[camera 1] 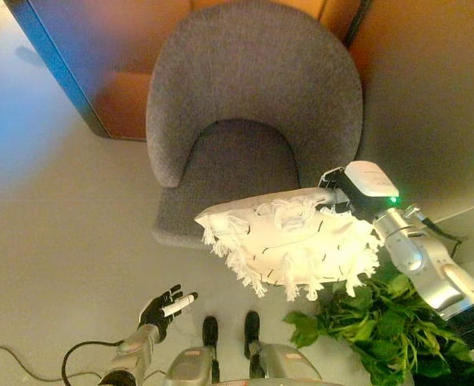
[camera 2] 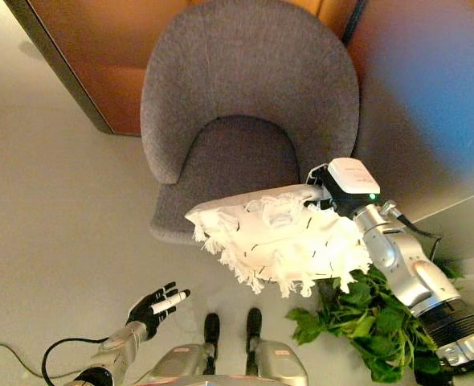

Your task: Pick up the pillow and put it on the sofa.

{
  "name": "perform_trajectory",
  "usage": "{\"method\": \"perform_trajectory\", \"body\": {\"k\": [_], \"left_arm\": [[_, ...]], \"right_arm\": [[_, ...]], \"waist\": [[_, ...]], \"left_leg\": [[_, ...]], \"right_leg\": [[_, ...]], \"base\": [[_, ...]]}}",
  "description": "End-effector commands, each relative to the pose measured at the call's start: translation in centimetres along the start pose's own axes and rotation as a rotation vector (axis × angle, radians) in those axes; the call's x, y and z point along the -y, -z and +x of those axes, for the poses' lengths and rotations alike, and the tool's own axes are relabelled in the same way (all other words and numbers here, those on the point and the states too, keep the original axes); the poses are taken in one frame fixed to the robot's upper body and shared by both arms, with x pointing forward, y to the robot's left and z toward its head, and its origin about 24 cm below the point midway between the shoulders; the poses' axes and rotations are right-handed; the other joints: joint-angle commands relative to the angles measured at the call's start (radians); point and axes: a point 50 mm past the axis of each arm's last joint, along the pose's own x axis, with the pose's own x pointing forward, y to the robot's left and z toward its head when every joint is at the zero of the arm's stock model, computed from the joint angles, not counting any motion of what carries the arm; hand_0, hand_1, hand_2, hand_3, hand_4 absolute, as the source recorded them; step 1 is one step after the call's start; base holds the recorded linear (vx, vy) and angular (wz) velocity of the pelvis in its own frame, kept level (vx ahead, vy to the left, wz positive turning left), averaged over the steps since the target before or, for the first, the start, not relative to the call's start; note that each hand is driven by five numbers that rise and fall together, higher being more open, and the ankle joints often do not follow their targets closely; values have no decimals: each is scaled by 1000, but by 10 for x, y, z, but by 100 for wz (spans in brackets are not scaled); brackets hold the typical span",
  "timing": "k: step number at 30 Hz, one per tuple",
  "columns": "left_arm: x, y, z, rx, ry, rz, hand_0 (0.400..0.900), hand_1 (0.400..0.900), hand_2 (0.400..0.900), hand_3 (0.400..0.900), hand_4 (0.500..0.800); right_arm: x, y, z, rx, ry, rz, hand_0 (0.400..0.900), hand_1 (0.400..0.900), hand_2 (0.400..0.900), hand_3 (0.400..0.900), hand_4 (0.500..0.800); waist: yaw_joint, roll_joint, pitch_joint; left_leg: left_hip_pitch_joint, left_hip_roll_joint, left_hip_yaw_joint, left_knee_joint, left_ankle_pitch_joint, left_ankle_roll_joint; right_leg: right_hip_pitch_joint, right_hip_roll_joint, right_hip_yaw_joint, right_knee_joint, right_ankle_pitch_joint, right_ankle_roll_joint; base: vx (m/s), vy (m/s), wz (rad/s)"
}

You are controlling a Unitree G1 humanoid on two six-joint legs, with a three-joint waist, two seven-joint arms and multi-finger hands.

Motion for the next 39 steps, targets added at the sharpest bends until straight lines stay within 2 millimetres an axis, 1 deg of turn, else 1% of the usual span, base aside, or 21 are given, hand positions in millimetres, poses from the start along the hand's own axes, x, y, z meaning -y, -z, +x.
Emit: {"method": "perform_trajectory", "body": {"k": [1, 4, 6, 7, 9, 10, 12, 13, 14, 15, 16, 18, 19, 22, 29, 33, 34, 39], "left_arm": [[-14, 29, -8, -133, -20, 74, 900, 900, 900, 900, 800], [-15, 30, -8, -149, -19, 83, 900, 900, 900, 900, 800], [-14, 30, -8, -157, -18, 88, 900, 900, 900, 900, 800], [-14, 30, -7, -167, -15, 102, 900, 900, 900, 900, 800], [-12, 30, -6, -174, -7, 111, 900, 900, 900, 900, 800], [-11, 29, -5, -184, 5, 132, 900, 900, 900, 900, 800], [-8, 29, -5, -200, 20, 145, 900, 900, 900, 900, 800], [-7, 30, -5, -223, 37, 169, 900, 900, 900, 900, 800], [-7, 31, -5, -235, 48, 181, 900, 900, 900, 900, 800], [-6, 31, -5, -238, 55, 182, 900, 900, 900, 900, 800], [-6, 31, -5, -255, 68, 197, 900, 900, 900, 900, 800], [-5, 31, -4, -270, 87, 201, 900, 900, 900, 900, 800], [-3, 33, -5, -287, 104, 208, 900, 900, 900, 900, 800], [0, 38, -6, -313, 132, 216, 900, 900, 900, 900, 800], [3, 38, -6, -316, 151, 222, 900, 900, 900, 900, 800], [5, 39, -6, -317, 157, 226, 900, 900, 900, 900, 800], [4, 39, -6, -317, 156, 228, 900, 900, 900, 900, 800], [4, 39, -6, -312, 152, 230, 900, 900, 900, 900, 800]], "right_arm": [[125, -21, 19, 141, 428, -31, 400, 400, 400, 400, 500], [150, -28, 26, 163, 450, -72, 400, 400, 400, 400, 500], [159, -32, 31, 168, 455, -88, 400, 400, 400, 400, 500], [170, -35, 36, 165, 465, -88, 400, 400, 400, 400, 500], [180, -40, 45, 164, 473, -101, 400, 400, 400, 400, 500], [188, -42, 54, 147, 473, -96, 400, 400, 400, 400, 500], [194, -47, 63, 149, 474, -115, 400, 400, 400, 400, 500], [195, -47, 73, 101, 413, -122, 400, 400, 400, 400, 500], [195, -48, 79, 80, 371, -125, 900, 900, 900, 900, 800], [197, -50, 83, 77, 356, -129, 900, 900, 900, 900, 800], [201, -55, 92, 53, 337, -116, 900, 900, 900, 900, 800], [206, -58, 98, 32, 326, -102, 900, 900, 900, 900, 800], [209, -55, 104, 2, 323, -83, 900, 900, 900, 900, 800], [213, -48, 110, -58, 325, -67, 900, 900, 900, 900, 800], [214, -33, 114, -182, 338, -67, 900, 900, 900, 900, 800], [216, -20, 112, -252, 354, -59, 900, 900, 900, 900, 800], [217, -14, 111, -276, 355, -57, 900, 900, 900, 900, 800], [217, 0, 106, -327, 357, -43, 900, 900, 900, 900, 800]], "waist": [[14, -32, -193], [27, -39, -209], [33, -41, -215], [46, -48, -221], [54, -51, -226], [69, -58, -231], [77, -59, -231], [93, -66, -234], [101, -69, -234], [103, -67, -233], [119, -74, -235], [127, -72, -234], [137, -74, -235], [153, -70, -234], [165, -55, -229], [165, -50, -224], [166, -49, -223], [163, -45, -223]], "left_leg": [[-40, 44, -27, 50, -59, -73], [-26, 46, -35, 41, -54, -77], [-21, 46, -39, 38, -52, -79], [-19, 47, -43, 38, -50, -82], [-16, 47, -49, 38, -48, -84], [-15, 47, -54, 38, -47, -86], [-13, 47, -62, 41, -46, -88], [-13, 47, -70, 42, -45, -89], [-13, 47, -77, 42, -43, -90], [-13, 47, -80, 41, -41, -91], [-12, 47, -86, 38, -34, -94], [-10, 48, -92, 36, -31, -96], [-7, 47, -99, 32, -30, -98], [-5, 47, -109, 28, -25, -101], [-5, 43, -120, 30, -23, -101], [-5, 40, -122, 34, -26, -99], [-5, 39, -123, 34, -27, -98], [0, 37, -123, 27, -26, -96]], "right_leg": [[5, -40, -39, 107, -89, 81], [24, -41, -53, 102, -94, 78], [33, -42, -62, 97, -94, 78], [42, -43, -71, 93, -95, 77], [52, -44, -81, 89, -96, 76], [59, -46, -93, 87, -98, 74], [66, -48, -105, 88, -101, 73], [72, -49, -115, 89, -104, 71], [76, -49, -122, 89, -106, 69], [79, -49, -126, 88, -106, 69], [84, -50, -138, 86, -104, 67], [91, -51, -149, 83, -104, 66], [98, -51, -155, 78, -103, 66], [107, -54, -167, 74, -101, 67], [113, -58, -169, 69, -100, 68], [114, -60, -166, 68, -99, 68], [115, -60, -164, 67, -99, 68], [115, -59, -159, 63, -98, 70]], "base": [[52, 6, 7], [35, 4, 10], [23, -3, 11], [23, -3, 13], [35, -3, 18], [41, -4, 25], [32, -5, 27], [34, -12, 29], [36, -13, 28], [40, -12, 23], [40, -9, 18], [46, -4, 19], [52, -2, 20], [36, 1, 15], [11, 8, 4], [0, 0, 0], [0, 0, 0], [0, 0, 0]]}}
